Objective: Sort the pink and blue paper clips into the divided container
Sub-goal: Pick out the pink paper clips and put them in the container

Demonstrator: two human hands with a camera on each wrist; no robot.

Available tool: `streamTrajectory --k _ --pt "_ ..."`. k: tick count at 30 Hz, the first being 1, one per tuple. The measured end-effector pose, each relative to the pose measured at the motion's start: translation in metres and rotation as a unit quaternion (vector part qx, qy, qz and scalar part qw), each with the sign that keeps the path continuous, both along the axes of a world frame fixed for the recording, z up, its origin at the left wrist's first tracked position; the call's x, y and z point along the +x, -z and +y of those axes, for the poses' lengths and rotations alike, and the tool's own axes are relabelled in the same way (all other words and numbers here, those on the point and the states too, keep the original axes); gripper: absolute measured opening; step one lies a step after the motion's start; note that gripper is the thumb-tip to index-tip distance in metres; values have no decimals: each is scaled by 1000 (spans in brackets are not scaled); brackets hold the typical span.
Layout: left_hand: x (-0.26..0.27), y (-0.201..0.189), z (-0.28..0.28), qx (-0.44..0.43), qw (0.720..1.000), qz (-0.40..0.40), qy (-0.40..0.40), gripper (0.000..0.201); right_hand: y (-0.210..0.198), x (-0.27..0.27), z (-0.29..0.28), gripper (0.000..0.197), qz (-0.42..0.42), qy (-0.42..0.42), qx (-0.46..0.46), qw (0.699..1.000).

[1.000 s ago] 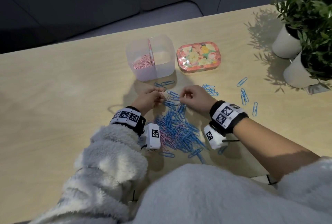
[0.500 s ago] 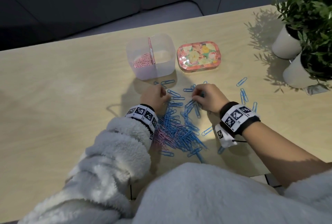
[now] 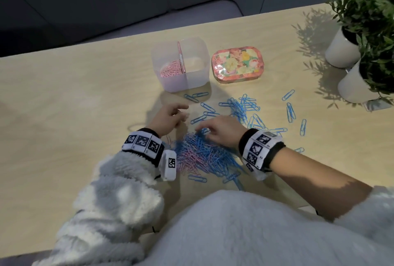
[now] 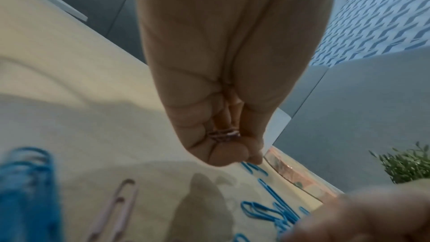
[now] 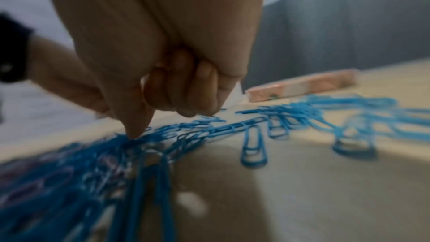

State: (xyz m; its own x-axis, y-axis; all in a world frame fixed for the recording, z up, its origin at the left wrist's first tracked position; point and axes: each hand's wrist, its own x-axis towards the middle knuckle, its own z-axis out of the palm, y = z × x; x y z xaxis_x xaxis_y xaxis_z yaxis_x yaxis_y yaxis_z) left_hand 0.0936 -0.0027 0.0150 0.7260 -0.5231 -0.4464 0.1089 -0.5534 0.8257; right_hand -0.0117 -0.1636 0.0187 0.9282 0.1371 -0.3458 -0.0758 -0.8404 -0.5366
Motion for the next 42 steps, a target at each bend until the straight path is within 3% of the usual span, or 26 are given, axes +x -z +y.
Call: streamTrajectory --k 2,7,12,15,18,21,23,28,32,37,42 --pt "-5 -2 8 3 999 26 -25 21 0 4 4 30 -13 -36 -53 998" --pt "-21 4 19 20 994 77 -71 28 3 7 -18 12 -10 10 -58 998" --pt "-34 5 16 61 997 -35 35 11 -2 9 -55 12 -2 139 32 990" --pt "-36 2 7 114 982 -133 65 12 -7 0 -66 11 -28 182 -9 983" --pt "-36 -1 -6 177 961 -198 76 27 -6 -15 -51 11 -45 175 -67 981" --pt "-37 0 -21 249 927 -245 135 31 2 -26 -30 29 16 130 -117 984" --pt "-36 1 -28 271 913 -255 166 26 8 -28 -27 22 32 143 -122 982" --pt "-28 -9 -36 249 916 -279 142 23 2 -24 -53 7 19 252 -79 964" --pt "-27 -13 -30 241 914 -275 175 23 -9 -32 -55 14 -11 196 -86 977" --pt "-45 -9 -27 247 898 -262 253 13 2 -56 -39 13 79 92 -68 990" --pt "-44 -3 -31 273 889 -282 238 13 7 -55 -45 3 39 192 -67 978"
